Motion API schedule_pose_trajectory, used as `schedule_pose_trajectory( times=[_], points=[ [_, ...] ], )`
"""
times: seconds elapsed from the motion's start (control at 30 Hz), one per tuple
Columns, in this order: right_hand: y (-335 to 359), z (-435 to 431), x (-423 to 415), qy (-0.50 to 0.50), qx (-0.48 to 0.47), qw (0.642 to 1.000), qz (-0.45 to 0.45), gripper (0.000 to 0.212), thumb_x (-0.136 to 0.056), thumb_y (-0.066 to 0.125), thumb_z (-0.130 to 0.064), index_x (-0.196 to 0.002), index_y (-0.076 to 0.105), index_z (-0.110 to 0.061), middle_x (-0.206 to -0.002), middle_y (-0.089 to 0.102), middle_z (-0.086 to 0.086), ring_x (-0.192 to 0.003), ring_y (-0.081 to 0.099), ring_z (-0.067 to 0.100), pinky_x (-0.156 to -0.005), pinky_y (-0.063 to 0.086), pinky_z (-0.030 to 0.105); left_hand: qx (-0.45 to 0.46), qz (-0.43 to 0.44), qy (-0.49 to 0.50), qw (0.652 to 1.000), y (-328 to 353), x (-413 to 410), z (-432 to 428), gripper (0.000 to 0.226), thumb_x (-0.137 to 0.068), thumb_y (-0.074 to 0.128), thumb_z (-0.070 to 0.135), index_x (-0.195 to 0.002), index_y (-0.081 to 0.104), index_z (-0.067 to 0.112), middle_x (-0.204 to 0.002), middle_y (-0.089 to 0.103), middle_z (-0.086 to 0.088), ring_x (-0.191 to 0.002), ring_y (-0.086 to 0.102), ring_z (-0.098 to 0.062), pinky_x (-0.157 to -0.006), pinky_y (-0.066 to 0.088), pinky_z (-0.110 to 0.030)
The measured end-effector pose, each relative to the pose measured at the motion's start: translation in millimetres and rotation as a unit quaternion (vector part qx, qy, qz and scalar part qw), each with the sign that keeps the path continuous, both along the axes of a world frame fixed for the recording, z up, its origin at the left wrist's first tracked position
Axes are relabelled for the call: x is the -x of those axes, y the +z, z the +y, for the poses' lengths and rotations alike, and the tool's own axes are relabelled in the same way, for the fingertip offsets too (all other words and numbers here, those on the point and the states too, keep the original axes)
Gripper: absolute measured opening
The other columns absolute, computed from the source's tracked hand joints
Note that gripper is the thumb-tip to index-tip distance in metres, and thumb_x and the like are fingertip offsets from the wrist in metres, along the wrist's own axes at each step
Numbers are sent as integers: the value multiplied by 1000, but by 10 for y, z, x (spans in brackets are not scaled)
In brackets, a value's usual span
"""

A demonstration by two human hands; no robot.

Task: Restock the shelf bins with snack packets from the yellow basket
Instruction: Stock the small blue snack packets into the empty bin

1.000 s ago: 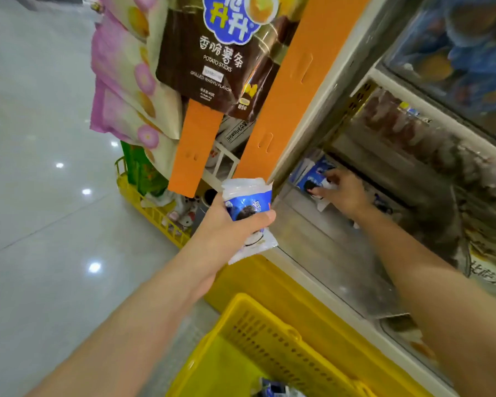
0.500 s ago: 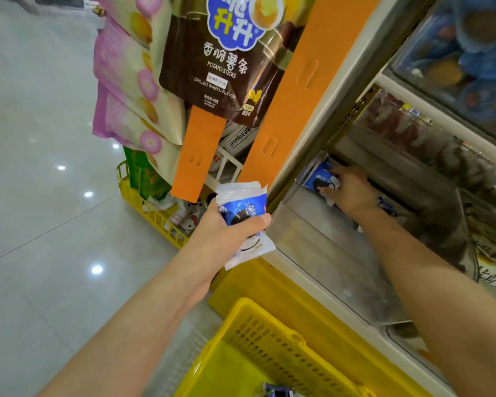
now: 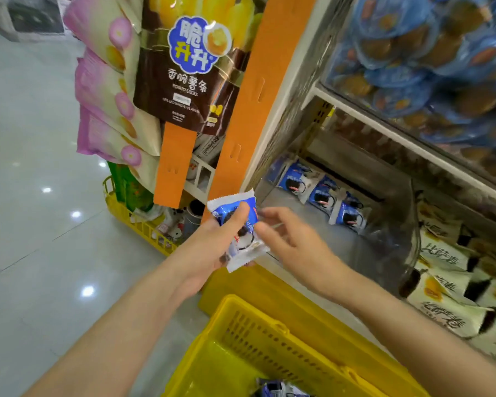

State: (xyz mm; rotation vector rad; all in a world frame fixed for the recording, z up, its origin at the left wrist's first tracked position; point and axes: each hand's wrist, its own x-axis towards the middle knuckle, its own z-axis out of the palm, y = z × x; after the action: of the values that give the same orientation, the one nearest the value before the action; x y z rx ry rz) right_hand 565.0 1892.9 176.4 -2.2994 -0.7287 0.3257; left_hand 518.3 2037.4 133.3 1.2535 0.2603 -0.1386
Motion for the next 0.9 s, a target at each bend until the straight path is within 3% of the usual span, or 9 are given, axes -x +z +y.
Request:
schedule_pose_trajectory(
  times=[0.07,0.17,0.23,0.37,0.47,0.57,0.73,0.8,0.9],
  points=[
    [-44,-7,81,-5,28,1000,-3,40,-85,59,-45,-120,51,-28,-103,56,-17,-84,52,-6,-68,41,5,2,-7,-26,1000,44,49,-77,60,-71,46,59,-117,55,21,-73,71,4,-66,67,-7,-63,56,-25],
    [-54,-48,132,-30,35,999,-18,33,-80,69,-39,-106,52,-33,-95,57,-16,-81,54,-2,-66,43,8,28,0,-38,999,37,73,-158,68,-71,50,57,-131,46,24,-104,72,-5,-91,70,-21,-76,57,-37],
    [-36,-100,153,-51,28,998,-17,28,-76,73,-38,-96,52,-36,-87,60,-19,-79,57,-3,-65,45,9,35,1,-41,999,50,92,-191,73,-69,55,56,-133,42,24,-109,69,-8,-93,69,-25,-77,56,-41],
    [39,-223,214,-82,-38,996,7,30,-73,77,-33,-90,53,-37,-88,64,-17,-84,60,-4,-72,48,11,12,-16,-9,1000,79,114,-269,75,-65,60,51,-133,38,29,-114,66,1,-98,67,-16,-83,56,-39],
    [97,-276,241,-111,-87,987,80,30,-75,76,-25,-95,55,-32,-93,67,-12,-87,63,3,-75,51,14,-52,-58,36,996,81,102,-311,65,-76,63,41,-135,36,32,-115,60,15,-98,62,-1,-72,55,-20],
    [166,-330,182,-132,-108,965,197,26,-80,70,-22,-105,61,-18,-97,71,2,-82,68,9,-67,53,13,-37,-71,53,995,85,92,-331,54,-84,61,30,-133,37,29,-118,59,9,-89,66,-2,-61,54,-17],
    [269,-590,-407,-245,-101,960,88,31,-84,67,-20,-113,61,-9,-101,70,4,-81,66,11,-61,46,13,-50,-50,78,994,69,67,-234,33,-90,56,22,-118,42,33,-120,57,3,-99,64,-13,-68,59,-29],
    [226,-654,-753,-293,-53,954,18,37,-84,68,-22,-118,58,-10,-111,65,6,-85,60,11,-67,45,17,-64,-40,82,994,66,61,-217,34,-91,55,20,-121,42,28,-123,56,1,-104,62,-16,-69,59,-31],
    [75,-659,-1207,-316,54,947,-5,50,-83,69,-23,-128,53,-8,-126,58,10,-99,56,19,-81,43,27,-67,-24,75,995,58,39,-235,33,-91,55,21,-122,43,25,-124,56,-1,-104,62,-18,-72,59,-32]
  ],
)
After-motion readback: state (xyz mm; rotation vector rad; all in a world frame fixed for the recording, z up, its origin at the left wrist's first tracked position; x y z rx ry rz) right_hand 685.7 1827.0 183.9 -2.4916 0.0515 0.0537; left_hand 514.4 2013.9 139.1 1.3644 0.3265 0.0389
